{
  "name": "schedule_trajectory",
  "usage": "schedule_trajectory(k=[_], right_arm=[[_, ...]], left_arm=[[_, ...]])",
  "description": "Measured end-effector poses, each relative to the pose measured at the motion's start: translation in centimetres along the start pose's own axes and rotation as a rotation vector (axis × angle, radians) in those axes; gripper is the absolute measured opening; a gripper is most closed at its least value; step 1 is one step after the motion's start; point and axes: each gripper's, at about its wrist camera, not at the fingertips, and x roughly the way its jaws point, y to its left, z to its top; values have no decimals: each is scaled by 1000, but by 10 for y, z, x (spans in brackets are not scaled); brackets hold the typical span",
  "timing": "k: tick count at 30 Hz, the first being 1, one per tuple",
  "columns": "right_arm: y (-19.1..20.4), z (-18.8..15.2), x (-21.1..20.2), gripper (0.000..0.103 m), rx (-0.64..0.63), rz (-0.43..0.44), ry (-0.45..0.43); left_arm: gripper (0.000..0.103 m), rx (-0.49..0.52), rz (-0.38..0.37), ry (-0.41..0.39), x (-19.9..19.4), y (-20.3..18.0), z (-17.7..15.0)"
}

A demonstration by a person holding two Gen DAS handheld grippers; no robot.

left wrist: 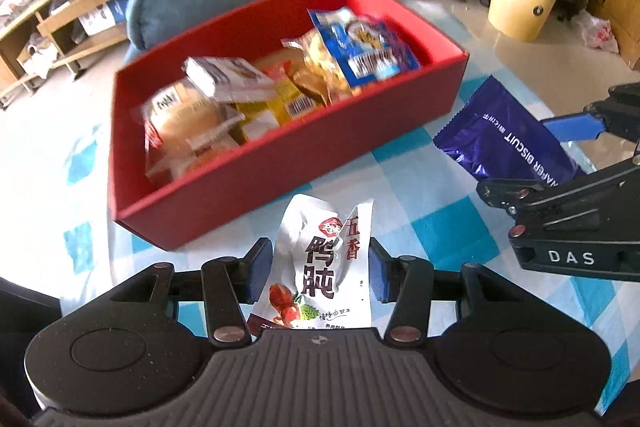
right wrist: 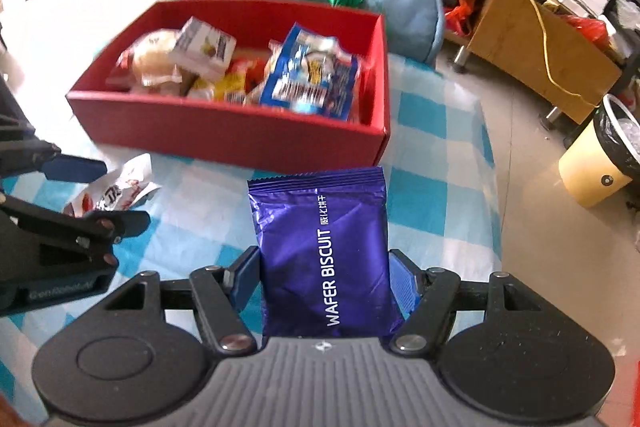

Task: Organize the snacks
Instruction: 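Carry the wafer biscuit and duck-snack packet over the red box with both grippers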

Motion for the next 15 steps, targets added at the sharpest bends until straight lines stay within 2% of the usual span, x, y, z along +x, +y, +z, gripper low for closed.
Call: schedule_trajectory(k=[15], right_arm=[[8, 37, -26, 66, 61, -24, -146]], left_arm=[[57, -84, 32, -107, -29, 31, 17]])
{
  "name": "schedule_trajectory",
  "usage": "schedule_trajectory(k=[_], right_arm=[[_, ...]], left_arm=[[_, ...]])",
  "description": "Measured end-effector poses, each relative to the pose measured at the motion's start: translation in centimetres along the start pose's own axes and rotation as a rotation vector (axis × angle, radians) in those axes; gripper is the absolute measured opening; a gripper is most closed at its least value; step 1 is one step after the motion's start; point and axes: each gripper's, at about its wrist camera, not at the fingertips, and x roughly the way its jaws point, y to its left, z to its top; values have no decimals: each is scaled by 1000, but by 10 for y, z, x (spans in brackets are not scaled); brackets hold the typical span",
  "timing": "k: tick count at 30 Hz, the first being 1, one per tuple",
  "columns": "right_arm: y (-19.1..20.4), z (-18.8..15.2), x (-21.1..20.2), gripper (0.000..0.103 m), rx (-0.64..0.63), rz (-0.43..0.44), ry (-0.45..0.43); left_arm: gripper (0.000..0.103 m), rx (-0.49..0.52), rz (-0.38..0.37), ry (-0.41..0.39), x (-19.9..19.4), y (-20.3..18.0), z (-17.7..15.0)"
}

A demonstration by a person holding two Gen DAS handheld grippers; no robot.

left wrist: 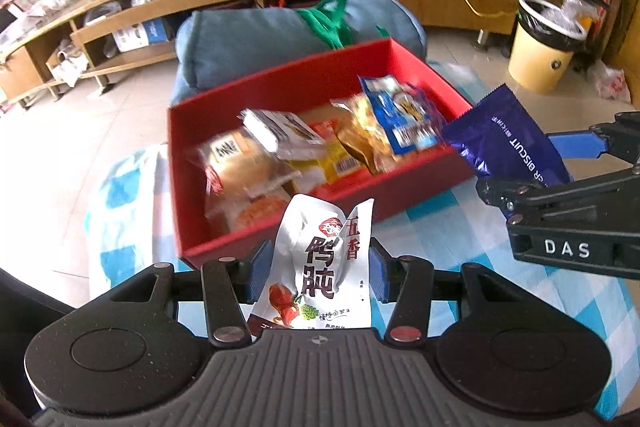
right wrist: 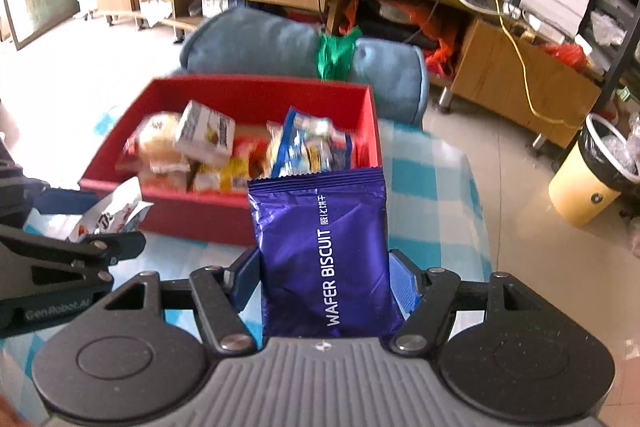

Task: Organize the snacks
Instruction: 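Carry the wafer biscuit and duck-snack packet over the red box with both grippers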

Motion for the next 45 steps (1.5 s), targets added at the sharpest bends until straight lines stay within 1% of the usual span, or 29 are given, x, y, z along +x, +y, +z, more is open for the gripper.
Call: schedule_trajectory(k=[11, 18, 32, 40, 45], right_arm=[[10, 39, 5, 66, -9, -13, -87], [12, 60, 16, 66, -4, -10, -125], [7, 87, 50, 66, 12, -10, -133], [7, 92, 79, 66, 0, -10, -97], [7, 93, 93, 66, 0, -5, -74]], left_arm=[[57, -53, 31, -48, 2, 19, 24], [58, -67, 74, -80, 7, 31, 41], [58, -96, 104, -85, 36, 44, 74], [58, -104, 112, -34, 63, 44, 75], [58, -103, 118, -13, 72, 44, 75]])
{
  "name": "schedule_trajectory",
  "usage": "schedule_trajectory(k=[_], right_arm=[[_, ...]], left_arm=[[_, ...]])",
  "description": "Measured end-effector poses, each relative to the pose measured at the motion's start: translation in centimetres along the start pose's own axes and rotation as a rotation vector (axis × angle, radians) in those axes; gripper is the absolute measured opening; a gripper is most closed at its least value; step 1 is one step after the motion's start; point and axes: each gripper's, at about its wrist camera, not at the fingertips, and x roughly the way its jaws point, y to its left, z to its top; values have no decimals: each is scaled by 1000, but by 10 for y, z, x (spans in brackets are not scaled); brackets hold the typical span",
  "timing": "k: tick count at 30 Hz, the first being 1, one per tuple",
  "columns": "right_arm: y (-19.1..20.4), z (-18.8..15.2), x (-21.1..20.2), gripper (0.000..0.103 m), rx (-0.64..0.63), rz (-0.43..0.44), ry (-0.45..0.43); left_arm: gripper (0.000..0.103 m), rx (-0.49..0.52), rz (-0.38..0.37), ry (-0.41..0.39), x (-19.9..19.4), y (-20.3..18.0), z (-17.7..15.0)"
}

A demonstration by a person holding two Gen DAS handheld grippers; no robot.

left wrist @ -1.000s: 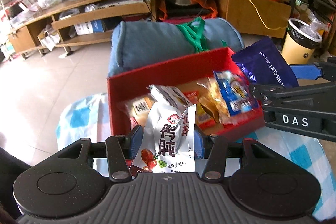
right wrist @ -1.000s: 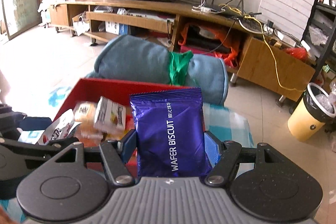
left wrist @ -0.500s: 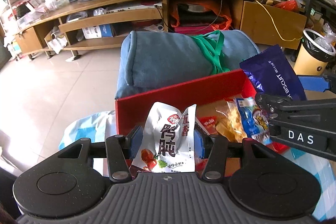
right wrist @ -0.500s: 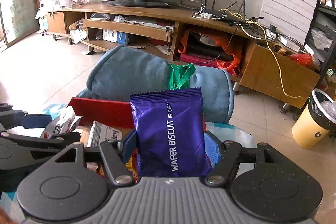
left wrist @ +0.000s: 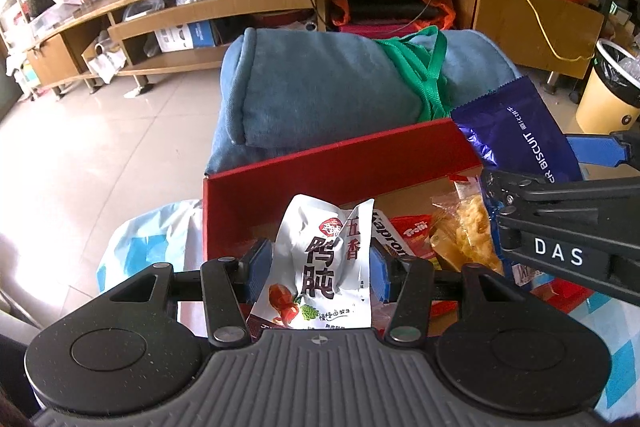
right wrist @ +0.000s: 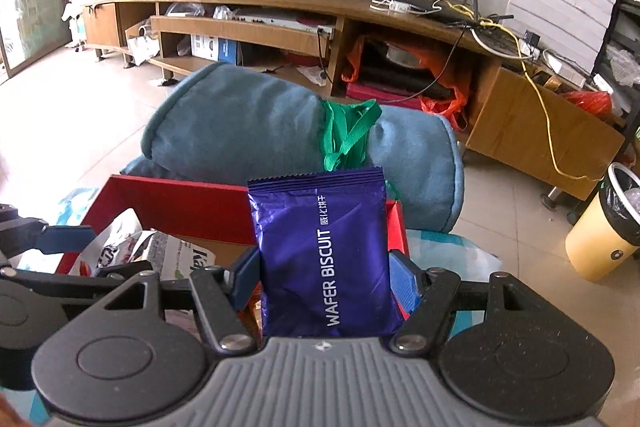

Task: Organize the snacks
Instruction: 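Carry the wafer biscuit and duck-snack packet over the red box with both grippers, then lower both packets into the red box and open both grippers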

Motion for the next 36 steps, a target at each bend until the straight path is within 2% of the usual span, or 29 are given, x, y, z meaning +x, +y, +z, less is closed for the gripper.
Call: schedule_trajectory(k=[13, 19, 25, 27, 33, 36], right_arm=[[3, -4, 19, 66, -8, 6, 40], [-3, -7, 27, 67, 19, 37, 76], [-2, -10, 27, 67, 9, 26, 84], [-3, -10, 26, 67, 13, 28, 87], [-4, -11, 20, 68, 16, 41, 100], [-6, -11, 12, 69, 22, 42, 89]], left_arm=[[59, 1, 14, 8, 11, -5, 3], [62, -1, 19, 9, 14, -4, 2], [70, 1, 32, 13, 14, -4, 0], [75, -6, 27, 17, 14, -2, -1], [76, -51, -43, 43, 9, 6, -1], [77, -53, -54, 32, 1, 7, -3]])
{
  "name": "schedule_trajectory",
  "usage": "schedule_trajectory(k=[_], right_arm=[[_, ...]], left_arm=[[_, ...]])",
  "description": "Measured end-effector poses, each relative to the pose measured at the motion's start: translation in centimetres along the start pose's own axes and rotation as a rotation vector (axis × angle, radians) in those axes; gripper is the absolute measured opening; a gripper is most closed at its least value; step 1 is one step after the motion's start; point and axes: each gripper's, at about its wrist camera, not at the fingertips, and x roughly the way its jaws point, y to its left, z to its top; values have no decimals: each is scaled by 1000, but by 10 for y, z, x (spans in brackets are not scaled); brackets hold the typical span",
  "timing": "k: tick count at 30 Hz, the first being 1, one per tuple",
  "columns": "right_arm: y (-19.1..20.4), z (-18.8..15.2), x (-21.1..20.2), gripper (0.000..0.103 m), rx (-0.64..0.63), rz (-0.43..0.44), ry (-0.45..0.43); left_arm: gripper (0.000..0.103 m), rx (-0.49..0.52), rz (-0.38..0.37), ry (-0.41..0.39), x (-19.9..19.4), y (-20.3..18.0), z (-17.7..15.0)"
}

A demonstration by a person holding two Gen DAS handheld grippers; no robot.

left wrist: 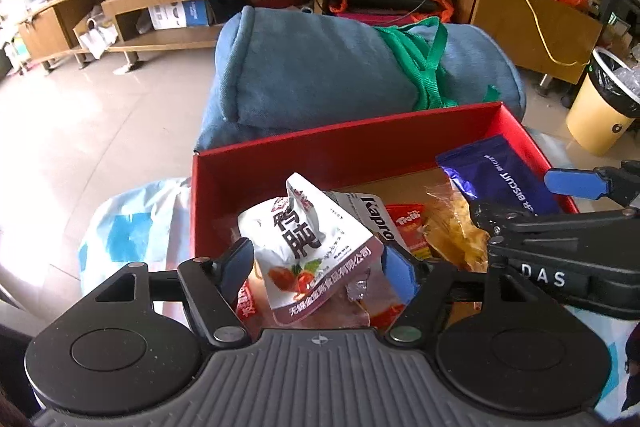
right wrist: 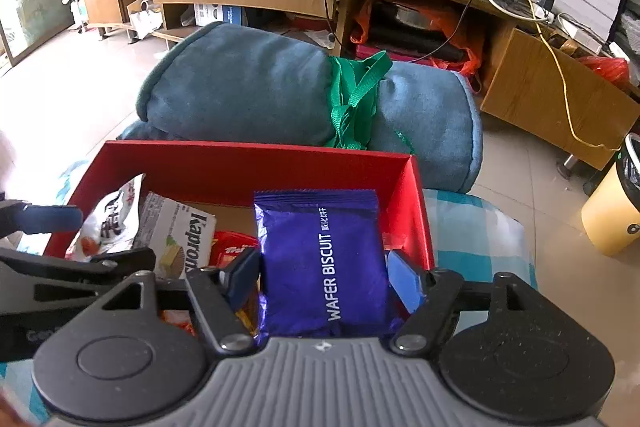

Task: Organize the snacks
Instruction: 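Lower both packets into the red box and open both grippers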

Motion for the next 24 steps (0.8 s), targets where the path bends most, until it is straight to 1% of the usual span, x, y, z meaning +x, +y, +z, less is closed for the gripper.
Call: schedule_trajectory(k=[4, 8, 9, 12, 16, 18, 24], right_arm=[[-4, 0, -13, 72, 21, -8, -27], [-10, -3, -25, 72, 61, -24, -39], [-11, -4, -29, 72, 70, -21, -42], [-10, -9, -40, 72, 81, -16, -48], [-5, -19, -53, 73, 91, 1, -48], [-2, -23, -59, 73, 95, 15, -48], [5, -38, -83, 73, 111, 32, -66]], left_arm=[[79, -2, 10, -20, -13, 2, -5], [81, -12, 24, -38, -25, 7, -11], [82, -17, 27, -42, -27, 8, -13], [82, -26, 27, -41, -32, 11, -18], [84, -13, 43, -43, -40, 8, -25], [87, -11, 40, -53, -45, 7, -29], [90, -12, 6, -79, -63, 7, -43]])
